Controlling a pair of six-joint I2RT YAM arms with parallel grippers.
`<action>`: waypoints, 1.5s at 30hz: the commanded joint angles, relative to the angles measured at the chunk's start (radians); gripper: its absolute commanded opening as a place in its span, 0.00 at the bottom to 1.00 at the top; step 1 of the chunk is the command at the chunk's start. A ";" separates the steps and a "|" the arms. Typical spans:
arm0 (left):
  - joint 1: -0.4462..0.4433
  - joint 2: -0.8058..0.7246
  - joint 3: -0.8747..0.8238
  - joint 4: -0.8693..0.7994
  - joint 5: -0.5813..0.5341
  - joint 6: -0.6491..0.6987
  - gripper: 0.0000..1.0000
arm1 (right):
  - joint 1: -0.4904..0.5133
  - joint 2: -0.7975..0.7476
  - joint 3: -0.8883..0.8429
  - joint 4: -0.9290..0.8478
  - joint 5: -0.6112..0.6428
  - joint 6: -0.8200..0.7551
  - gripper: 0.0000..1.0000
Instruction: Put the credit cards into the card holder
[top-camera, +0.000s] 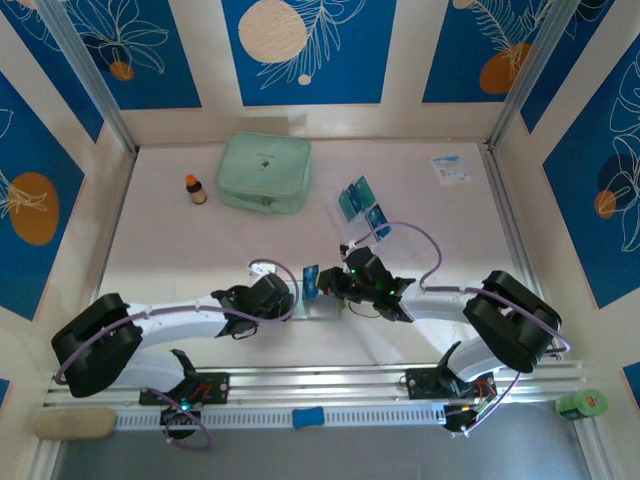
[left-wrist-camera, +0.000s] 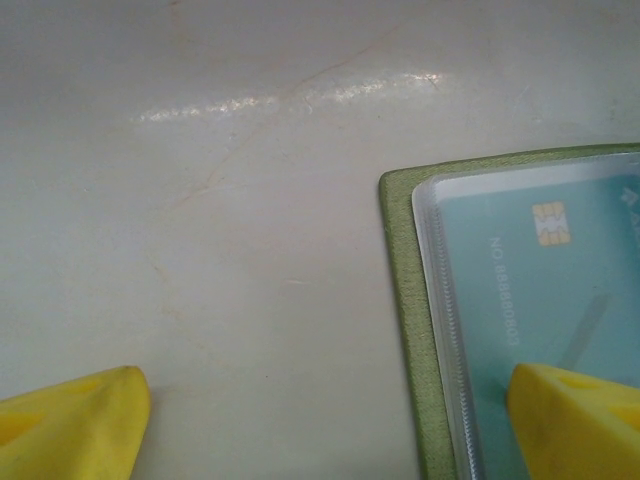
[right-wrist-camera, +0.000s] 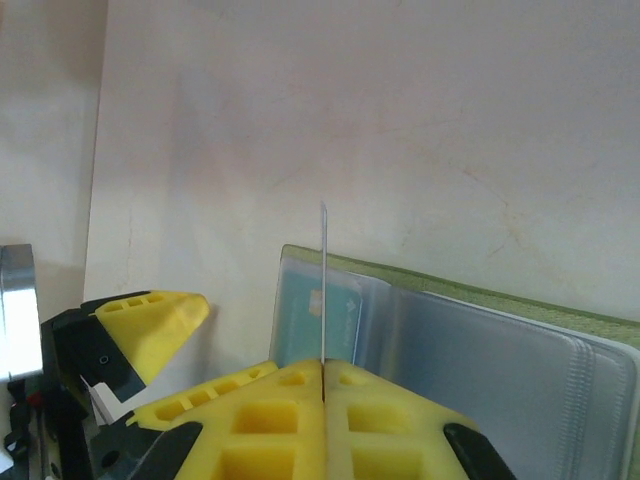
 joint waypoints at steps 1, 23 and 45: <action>0.008 -0.012 -0.014 -0.023 -0.017 -0.017 0.92 | 0.009 0.017 -0.020 0.037 0.030 0.011 0.00; 0.008 -0.015 -0.022 -0.014 -0.014 -0.020 0.92 | 0.032 0.035 -0.052 0.098 0.045 0.028 0.00; 0.008 -0.020 -0.025 -0.011 -0.014 -0.019 0.92 | 0.040 0.031 -0.085 0.131 0.054 0.069 0.00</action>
